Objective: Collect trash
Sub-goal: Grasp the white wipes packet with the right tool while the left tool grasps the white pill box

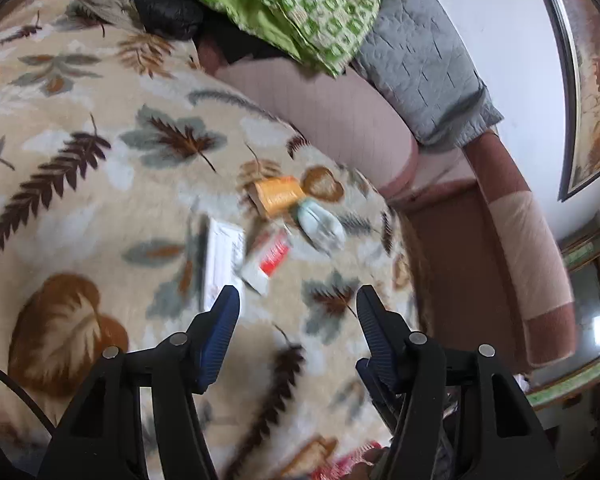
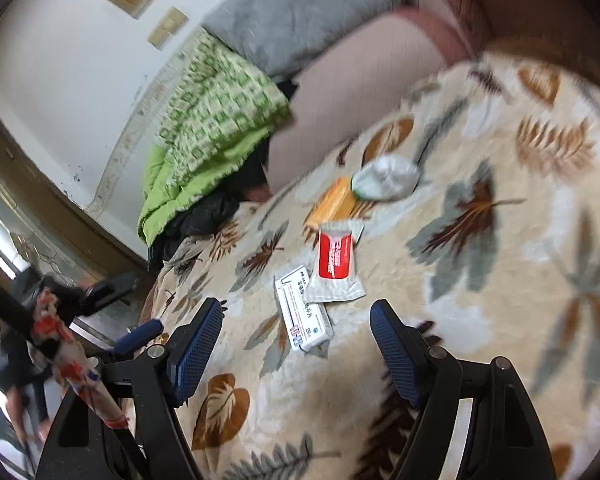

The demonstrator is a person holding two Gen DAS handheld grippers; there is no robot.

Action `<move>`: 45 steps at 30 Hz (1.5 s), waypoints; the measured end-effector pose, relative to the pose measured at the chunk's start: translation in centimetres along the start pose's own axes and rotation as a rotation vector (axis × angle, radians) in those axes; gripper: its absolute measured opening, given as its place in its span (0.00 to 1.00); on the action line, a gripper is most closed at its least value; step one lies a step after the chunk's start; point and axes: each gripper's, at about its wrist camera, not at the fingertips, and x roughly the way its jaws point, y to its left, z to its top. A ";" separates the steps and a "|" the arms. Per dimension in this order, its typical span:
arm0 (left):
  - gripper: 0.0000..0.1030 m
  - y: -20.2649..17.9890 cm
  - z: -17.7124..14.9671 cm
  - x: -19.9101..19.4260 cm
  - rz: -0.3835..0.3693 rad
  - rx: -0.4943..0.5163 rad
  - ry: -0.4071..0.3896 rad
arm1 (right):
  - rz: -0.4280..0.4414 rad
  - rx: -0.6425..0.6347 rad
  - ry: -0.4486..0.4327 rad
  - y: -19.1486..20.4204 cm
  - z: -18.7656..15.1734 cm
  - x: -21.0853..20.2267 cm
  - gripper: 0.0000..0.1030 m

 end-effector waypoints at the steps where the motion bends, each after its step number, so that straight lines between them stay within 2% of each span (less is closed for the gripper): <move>1: 0.58 0.6 -0.1 1.0 0.066 0.013 0.006 | -0.001 0.008 0.017 -0.6 0.3 1.3 0.78; 5: 0.58 2.1 0.5 3.1 0.103 -0.002 0.075 | -0.005 0.046 0.066 -2.6 1.4 5.9 0.78; 11: 0.58 4.0 1.1 4.7 0.151 -0.048 0.100 | 0.038 0.105 0.162 -4.4 2.8 13.0 0.78; 16: 0.58 4.8 1.3 5.6 0.166 -0.072 0.123 | -0.014 0.074 0.206 -4.2 3.2 17.6 0.78; 18: 0.59 4.6 1.3 5.7 0.176 -0.063 0.118 | -0.035 0.075 0.208 -4.5 3.0 18.5 0.74; 19: 0.59 4.6 1.2 5.8 0.182 -0.057 0.122 | -0.039 0.074 0.198 -4.5 2.9 18.4 0.70; 20: 0.59 4.5 1.2 6.0 0.183 -0.054 0.127 | -0.050 0.070 0.194 -4.6 2.9 18.1 0.54; 21: 0.59 4.5 1.1 6.2 0.183 -0.053 0.134 | -0.030 0.087 0.193 -5.0 2.9 17.8 0.50; 23: 0.59 4.4 1.0 6.8 0.179 -0.051 0.153 | 0.024 0.138 0.176 -5.9 2.8 16.7 0.49; 28: 0.59 3.7 0.3 8.3 0.206 -0.015 0.175 | 0.078 0.172 0.083 -7.4 2.0 11.1 0.49; 37: 0.59 1.1 -0.3 12.7 0.284 0.085 0.161 | 0.032 0.106 -0.056 -8.1 -0.9 2.6 0.49; 41: 0.59 0.9 -0.9 15.5 0.385 0.147 0.178 | 0.020 0.104 -0.093 -8.5 -1.5 0.6 0.49; 45: 0.59 1.7 -2.0 17.8 0.461 0.163 0.230 | 0.006 0.062 -0.103 -7.7 -1.4 -0.1 0.49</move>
